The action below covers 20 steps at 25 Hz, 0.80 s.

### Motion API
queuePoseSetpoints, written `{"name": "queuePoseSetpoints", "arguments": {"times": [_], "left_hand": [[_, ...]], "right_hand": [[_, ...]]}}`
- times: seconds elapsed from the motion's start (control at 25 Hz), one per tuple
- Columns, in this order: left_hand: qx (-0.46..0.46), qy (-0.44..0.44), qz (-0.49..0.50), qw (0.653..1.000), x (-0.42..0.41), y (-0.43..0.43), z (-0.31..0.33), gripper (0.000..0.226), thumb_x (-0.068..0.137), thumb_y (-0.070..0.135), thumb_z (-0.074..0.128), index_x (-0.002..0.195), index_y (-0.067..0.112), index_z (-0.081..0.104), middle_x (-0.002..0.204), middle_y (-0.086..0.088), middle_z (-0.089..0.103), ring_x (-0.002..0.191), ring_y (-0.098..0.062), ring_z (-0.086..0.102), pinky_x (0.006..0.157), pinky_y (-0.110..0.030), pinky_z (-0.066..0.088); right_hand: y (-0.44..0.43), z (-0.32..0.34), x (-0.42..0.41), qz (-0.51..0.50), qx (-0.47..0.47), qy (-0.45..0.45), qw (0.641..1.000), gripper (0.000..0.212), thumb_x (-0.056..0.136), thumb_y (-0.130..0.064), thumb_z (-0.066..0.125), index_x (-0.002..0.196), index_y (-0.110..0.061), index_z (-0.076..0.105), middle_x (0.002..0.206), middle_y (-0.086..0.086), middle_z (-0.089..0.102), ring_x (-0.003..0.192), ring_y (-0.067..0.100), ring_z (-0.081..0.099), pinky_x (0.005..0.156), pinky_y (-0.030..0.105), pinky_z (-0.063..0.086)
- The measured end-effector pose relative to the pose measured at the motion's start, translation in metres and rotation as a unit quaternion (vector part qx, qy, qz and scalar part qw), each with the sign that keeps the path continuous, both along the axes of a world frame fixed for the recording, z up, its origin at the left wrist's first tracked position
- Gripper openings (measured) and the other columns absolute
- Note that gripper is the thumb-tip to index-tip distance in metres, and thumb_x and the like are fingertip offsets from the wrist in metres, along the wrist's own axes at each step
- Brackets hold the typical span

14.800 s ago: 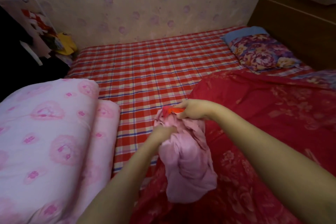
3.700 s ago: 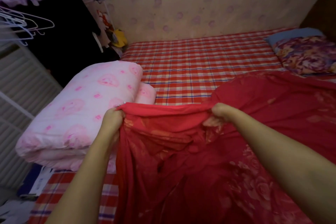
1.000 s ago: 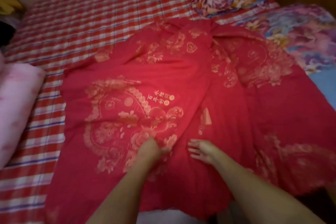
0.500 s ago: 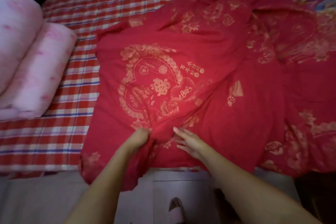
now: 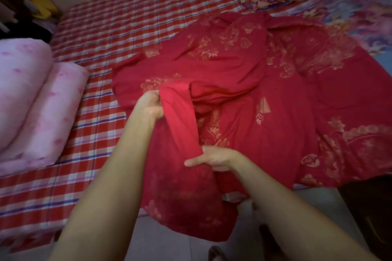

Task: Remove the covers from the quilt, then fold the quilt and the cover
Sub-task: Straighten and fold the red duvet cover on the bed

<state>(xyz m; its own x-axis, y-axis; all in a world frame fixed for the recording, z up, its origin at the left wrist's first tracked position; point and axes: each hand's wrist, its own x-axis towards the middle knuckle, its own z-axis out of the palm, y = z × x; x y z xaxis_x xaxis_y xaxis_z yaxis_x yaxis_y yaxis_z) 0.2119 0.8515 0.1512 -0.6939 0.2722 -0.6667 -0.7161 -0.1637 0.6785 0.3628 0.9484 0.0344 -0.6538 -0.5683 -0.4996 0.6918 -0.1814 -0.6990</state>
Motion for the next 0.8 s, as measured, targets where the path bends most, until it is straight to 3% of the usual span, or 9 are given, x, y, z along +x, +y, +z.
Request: {"name": "queuePoseSetpoints", "arguments": {"times": [0.08, 0.16, 0.28, 0.36, 0.44, 0.48, 0.64, 0.72, 0.8], "left_hand": [[0.015, 0.007, 0.058, 0.998, -0.016, 0.016, 0.002, 0.042, 0.085, -0.009, 0.026, 0.062, 0.003, 0.058, 0.042, -0.009, 0.060, 0.048, -0.015, 0.065, 0.089, -0.029, 0.047], [0.061, 0.012, 0.079, 0.995, -0.028, 0.045, 0.002, 0.042, 0.099, -0.001, 0.017, 0.073, 0.001, 0.050, 0.056, -0.017, 0.066, 0.090, -0.016, 0.066, 0.105, -0.026, 0.034], [0.233, 0.006, 0.118, 0.965, -0.030, 0.101, 0.009, 0.041, 0.103, 0.008, 0.019, 0.103, -0.005, 0.057, 0.135, -0.015, 0.052, 0.133, -0.020, 0.041, 0.111, -0.032, 0.027], [0.261, 0.048, 0.090, 0.960, -0.022, 0.122, -0.005, 0.040, 0.104, 0.025, 0.030, 0.136, 0.006, 0.045, 0.147, -0.010, 0.040, 0.136, -0.020, 0.038, 0.107, -0.029, 0.033], [0.093, 0.121, -0.049, 0.987, -0.003, 0.117, -0.044, 0.049, 0.098, 0.037, 0.044, 0.142, 0.016, 0.037, 0.147, -0.007, 0.041, 0.135, -0.020, 0.039, 0.102, -0.029, 0.036], [-0.036, 0.157, -0.119, 0.980, 0.010, 0.102, -0.073, 0.055, 0.094, 0.034, 0.054, 0.143, 0.015, 0.037, 0.145, -0.007, 0.043, 0.133, -0.021, 0.041, 0.103, -0.030, 0.036], [-0.451, 0.159, -0.225, 0.849, 0.091, 0.008, -0.193, 0.076, 0.075, 0.010, 0.072, 0.141, 0.004, 0.036, 0.140, -0.020, 0.046, 0.128, -0.031, 0.046, 0.107, -0.036, 0.037], [-0.532, 0.159, -0.267, 0.788, 0.133, -0.026, -0.224, 0.088, 0.072, 0.015, 0.072, 0.146, 0.004, 0.026, 0.149, -0.021, 0.030, 0.136, -0.034, 0.032, 0.112, -0.041, 0.029], [-0.554, 0.154, -0.225, 0.787, 0.154, -0.040, -0.237, 0.098, 0.071, 0.021, 0.077, 0.148, 0.004, 0.019, 0.153, -0.020, 0.019, 0.140, -0.035, 0.023, 0.114, -0.045, 0.024]], "right_hand": [[0.054, 0.025, 0.004, -0.017, 0.033, 0.048, 0.998, 0.070, 0.043, -0.031, 0.091, 0.103, -0.008, 0.062, 0.084, -0.006, 0.073, 0.076, 0.004, 0.068, 0.073, 0.020, 0.054], [0.106, 0.068, 0.015, -0.038, 0.031, 0.097, 0.994, 0.060, 0.047, -0.024, 0.089, 0.095, -0.008, 0.056, 0.079, -0.005, 0.071, 0.067, 0.005, 0.066, 0.061, 0.021, 0.052], [0.182, 0.120, 0.011, -0.172, 0.204, 0.153, 0.952, 0.037, 0.060, 0.004, 0.072, 0.089, -0.012, 0.056, 0.065, -0.006, 0.067, 0.050, -0.001, 0.059, 0.046, 0.018, 0.048], [0.229, 0.124, -0.004, -0.320, 0.476, 0.196, 0.795, 0.027, 0.073, 0.004, 0.070, 0.092, -0.015, 0.065, 0.079, -0.001, 0.070, 0.065, 0.000, 0.062, 0.066, 0.025, 0.050], [0.283, 0.104, -0.011, -0.495, 0.620, 0.152, 0.590, 0.028, 0.080, -0.016, 0.067, 0.107, -0.008, 0.065, 0.105, 0.012, 0.068, 0.097, 0.018, 0.063, 0.085, 0.032, 0.044], [0.303, 0.096, -0.010, -0.566, 0.602, 0.098, 0.555, 0.042, 0.080, -0.025, 0.067, 0.117, -0.005, 0.059, 0.119, 0.015, 0.061, 0.112, 0.024, 0.057, 0.094, 0.032, 0.040], [0.312, 0.037, 0.001, -0.639, 0.516, -0.039, 0.569, 0.068, 0.083, -0.042, 0.064, 0.135, -0.005, 0.040, 0.139, 0.016, 0.041, 0.130, 0.028, 0.039, 0.106, 0.031, 0.028], [0.265, -0.018, 0.021, -0.604, 0.509, -0.041, 0.611, 0.054, 0.083, -0.027, 0.066, 0.128, -0.007, 0.047, 0.130, 0.017, 0.050, 0.118, 0.031, 0.051, 0.099, 0.035, 0.039], [0.209, -0.080, 0.057, -0.603, 0.451, -0.108, 0.649, 0.041, 0.075, -0.015, 0.071, 0.113, -0.004, 0.060, 0.113, 0.019, 0.063, 0.102, 0.035, 0.062, 0.090, 0.044, 0.050]]}}
